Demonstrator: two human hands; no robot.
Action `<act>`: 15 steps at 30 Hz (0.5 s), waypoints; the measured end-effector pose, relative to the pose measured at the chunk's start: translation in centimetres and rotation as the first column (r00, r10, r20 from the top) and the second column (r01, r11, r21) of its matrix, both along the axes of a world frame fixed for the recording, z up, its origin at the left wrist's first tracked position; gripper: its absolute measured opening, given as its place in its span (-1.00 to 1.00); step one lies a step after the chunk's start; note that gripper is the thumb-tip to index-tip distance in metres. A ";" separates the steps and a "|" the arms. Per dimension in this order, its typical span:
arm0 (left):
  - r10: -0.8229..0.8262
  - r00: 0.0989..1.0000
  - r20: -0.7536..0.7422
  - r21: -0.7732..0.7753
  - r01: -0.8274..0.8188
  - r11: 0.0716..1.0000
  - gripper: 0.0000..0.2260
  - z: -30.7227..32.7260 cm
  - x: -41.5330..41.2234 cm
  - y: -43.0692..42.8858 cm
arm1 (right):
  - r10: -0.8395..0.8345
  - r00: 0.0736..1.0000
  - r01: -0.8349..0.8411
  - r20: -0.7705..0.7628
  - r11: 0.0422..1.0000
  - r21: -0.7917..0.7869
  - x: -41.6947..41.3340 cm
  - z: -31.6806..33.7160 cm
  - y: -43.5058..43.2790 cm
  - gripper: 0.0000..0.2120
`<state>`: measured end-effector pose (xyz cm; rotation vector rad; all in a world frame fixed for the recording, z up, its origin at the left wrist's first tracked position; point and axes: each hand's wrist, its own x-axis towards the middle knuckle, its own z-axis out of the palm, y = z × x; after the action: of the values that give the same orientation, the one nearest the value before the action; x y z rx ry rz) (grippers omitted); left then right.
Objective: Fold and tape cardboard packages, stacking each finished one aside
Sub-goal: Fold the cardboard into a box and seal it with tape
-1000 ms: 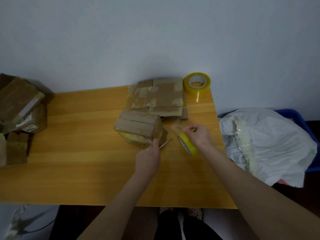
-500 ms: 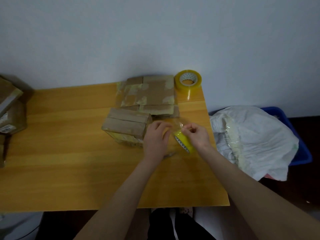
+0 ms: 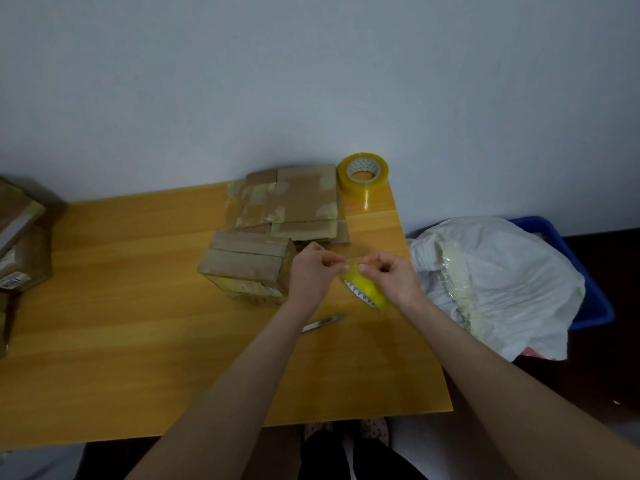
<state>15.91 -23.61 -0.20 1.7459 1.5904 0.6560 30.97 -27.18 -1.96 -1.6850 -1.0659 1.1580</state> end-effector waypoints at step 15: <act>0.119 0.974 -0.193 0.406 -0.032 0.913 -0.83 1.9 -2.8 -0.8 | 0.226 0.812 -0.191 0.539 0.974 -0.119 -1.5 -1.2 -2.2 -0.72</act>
<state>13.13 -24.43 1.65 2.1198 1.7697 0.9105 29.43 -29.40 -3.12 -2.0541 -1.6197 0.8469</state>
